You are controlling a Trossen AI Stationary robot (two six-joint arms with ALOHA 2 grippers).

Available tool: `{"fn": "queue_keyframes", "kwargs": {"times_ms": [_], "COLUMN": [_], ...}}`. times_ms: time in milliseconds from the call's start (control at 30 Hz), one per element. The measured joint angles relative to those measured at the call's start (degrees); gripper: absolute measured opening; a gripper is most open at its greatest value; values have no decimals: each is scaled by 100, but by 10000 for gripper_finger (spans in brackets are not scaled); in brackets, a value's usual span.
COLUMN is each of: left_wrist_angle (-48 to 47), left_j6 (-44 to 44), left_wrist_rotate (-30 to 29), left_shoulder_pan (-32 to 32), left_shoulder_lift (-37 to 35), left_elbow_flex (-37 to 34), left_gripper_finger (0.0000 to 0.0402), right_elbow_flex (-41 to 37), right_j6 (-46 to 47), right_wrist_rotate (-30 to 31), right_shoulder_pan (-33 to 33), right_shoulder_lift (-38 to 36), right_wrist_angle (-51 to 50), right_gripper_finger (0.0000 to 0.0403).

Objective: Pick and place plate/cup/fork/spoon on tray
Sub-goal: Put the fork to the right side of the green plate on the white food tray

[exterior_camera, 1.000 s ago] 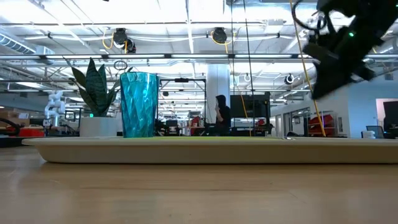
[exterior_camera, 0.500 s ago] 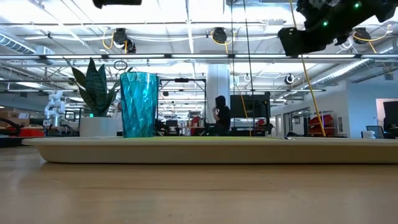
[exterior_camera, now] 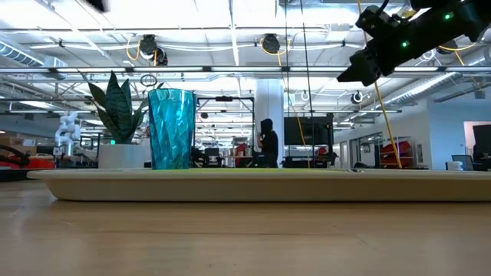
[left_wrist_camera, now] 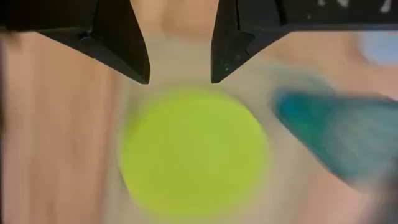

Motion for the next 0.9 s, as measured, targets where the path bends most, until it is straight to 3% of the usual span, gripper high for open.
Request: {"fn": "queue_keyframes", "kwargs": {"times_ms": [167,267,700,900], "left_wrist_angle": [-1233,-1644,-29,-30], "left_j6": [-148,-29,-7,605], "left_wrist_rotate": [1753,2339,2565,2875], "left_shoulder_pan": [-624,-932,-1719,-2007], "left_shoulder_lift": [1281,1901,3186,3516], "left_elbow_flex": [741,924,905,905], "left_gripper_finger": [172,172,172,172], "right_elbow_flex": [0,0,-29,-193], "right_j6": [4,15,272,375], "right_wrist_rotate": [-1,-3,-8,-9], "right_shoulder_pan": [85,150,571,605], "right_shoulder_lift": [-169,-254,-439,-439], "right_wrist_angle": [2,165,219,212], "right_gripper_finger": [57,57,57,57]}}
